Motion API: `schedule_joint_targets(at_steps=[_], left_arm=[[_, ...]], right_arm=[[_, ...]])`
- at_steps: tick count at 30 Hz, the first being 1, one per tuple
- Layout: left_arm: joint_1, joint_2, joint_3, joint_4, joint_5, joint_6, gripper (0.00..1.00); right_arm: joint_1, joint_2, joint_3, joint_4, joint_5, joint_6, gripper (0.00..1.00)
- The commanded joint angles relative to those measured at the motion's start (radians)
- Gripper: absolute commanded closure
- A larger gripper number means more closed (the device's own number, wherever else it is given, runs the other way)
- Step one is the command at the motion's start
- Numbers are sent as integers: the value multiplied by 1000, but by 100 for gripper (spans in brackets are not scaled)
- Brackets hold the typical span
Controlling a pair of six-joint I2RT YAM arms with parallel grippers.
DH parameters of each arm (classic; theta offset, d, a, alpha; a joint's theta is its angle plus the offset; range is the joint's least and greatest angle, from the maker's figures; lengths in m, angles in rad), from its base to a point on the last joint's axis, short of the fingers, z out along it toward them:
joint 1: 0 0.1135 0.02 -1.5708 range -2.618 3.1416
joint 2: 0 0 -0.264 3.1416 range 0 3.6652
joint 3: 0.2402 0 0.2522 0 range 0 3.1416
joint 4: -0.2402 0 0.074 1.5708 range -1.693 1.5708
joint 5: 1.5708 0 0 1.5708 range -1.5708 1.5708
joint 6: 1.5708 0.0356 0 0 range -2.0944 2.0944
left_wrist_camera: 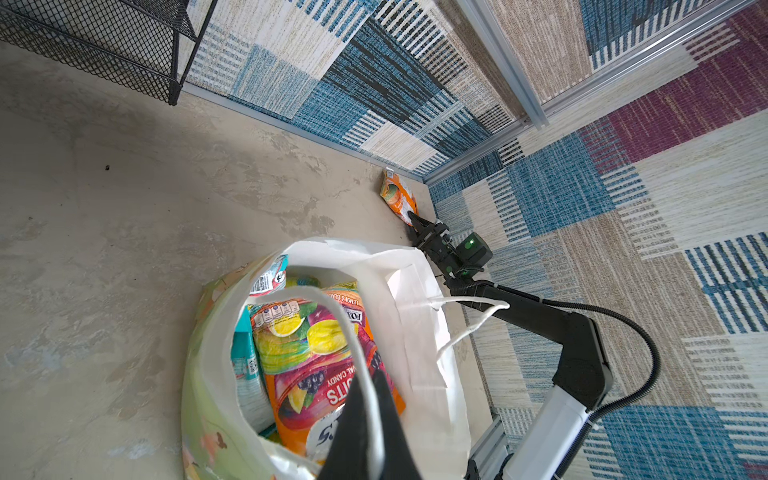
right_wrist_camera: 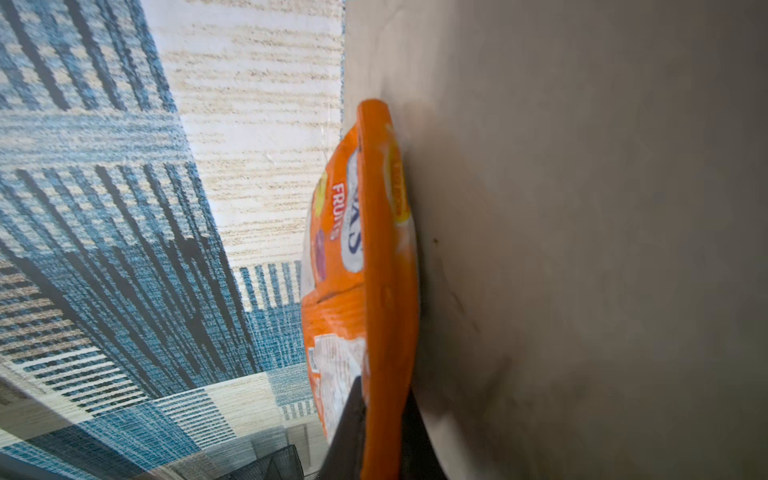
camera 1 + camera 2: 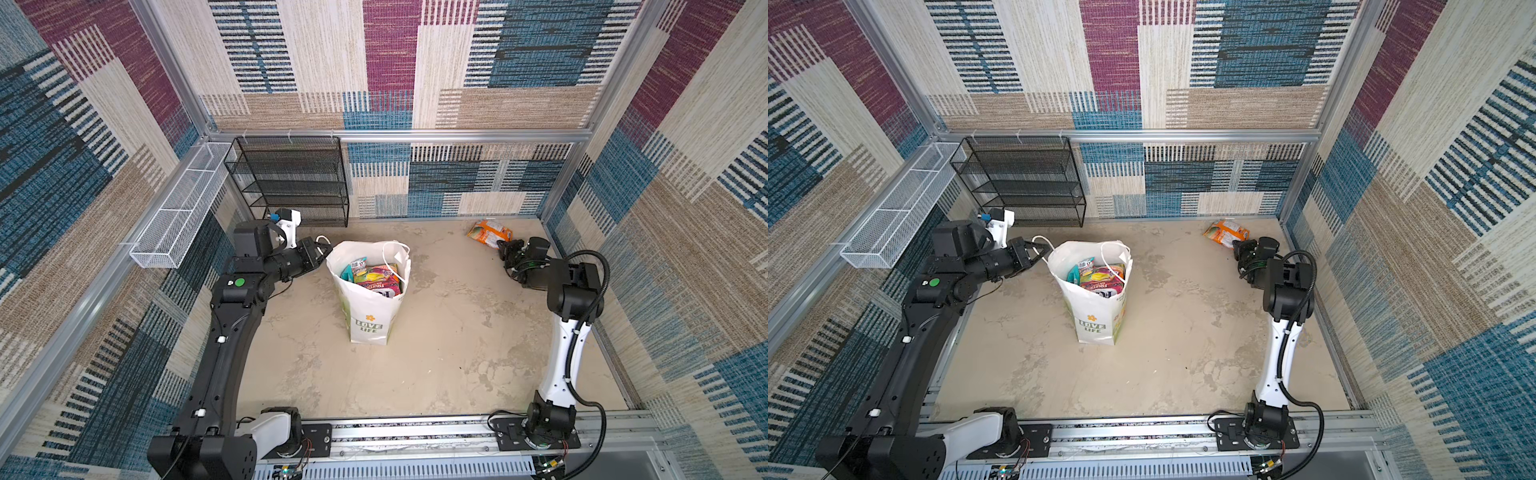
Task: Place the snacks into the paper bag
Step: 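Grasp the orange mango packet by its edge with the right gripper, then lift the orange mango packet and carry it over the bag with the right gripper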
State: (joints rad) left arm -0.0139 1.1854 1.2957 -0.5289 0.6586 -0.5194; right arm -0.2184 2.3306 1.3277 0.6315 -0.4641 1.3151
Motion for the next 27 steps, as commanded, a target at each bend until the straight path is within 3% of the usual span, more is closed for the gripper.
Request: schedule_joint_targets(at_steps=[1,13,27], left_arm=[[1,-1,1,35,25,-2,96],[7,3,0,39,34,-7,95],[8,7,-7,54,50,-20,95]], right_arm=[[2,-87,-39,-19,-20,-42,92],[3,-406,-206,-30,-88,-84,98],[110,-857,-227,-280,-100,-278,100]])
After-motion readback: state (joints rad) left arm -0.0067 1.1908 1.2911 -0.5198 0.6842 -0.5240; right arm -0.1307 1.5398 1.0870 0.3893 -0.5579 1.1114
